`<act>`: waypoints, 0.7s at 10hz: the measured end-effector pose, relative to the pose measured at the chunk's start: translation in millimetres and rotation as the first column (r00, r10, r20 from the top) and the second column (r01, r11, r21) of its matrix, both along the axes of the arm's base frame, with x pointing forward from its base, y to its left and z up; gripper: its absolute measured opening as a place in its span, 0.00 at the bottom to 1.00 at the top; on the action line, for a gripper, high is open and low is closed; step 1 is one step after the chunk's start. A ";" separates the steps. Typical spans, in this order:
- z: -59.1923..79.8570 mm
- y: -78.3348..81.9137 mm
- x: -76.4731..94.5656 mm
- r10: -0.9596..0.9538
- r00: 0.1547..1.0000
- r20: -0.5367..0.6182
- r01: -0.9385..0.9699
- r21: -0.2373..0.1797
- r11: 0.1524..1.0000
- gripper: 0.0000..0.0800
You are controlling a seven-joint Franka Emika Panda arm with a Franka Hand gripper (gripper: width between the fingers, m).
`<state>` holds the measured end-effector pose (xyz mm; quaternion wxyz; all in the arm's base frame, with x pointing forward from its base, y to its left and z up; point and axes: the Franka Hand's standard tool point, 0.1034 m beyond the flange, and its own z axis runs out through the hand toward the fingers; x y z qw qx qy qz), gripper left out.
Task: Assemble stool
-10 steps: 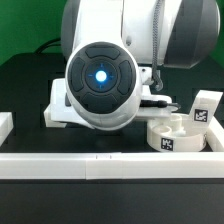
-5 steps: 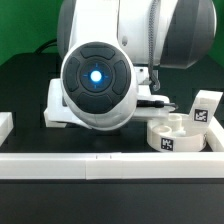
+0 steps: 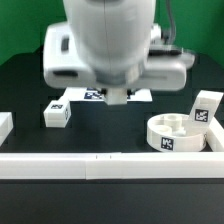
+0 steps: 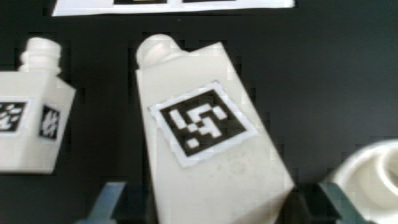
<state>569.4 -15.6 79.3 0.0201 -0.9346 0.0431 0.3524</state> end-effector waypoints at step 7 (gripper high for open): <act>40.2 12.4 30.7 -0.042 0.883 0.468 0.058 -0.020 0.998 0.41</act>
Offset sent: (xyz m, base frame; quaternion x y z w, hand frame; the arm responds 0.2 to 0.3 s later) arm 0.0000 0.0000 0.0000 0.0000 0.1296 0.0000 0.9916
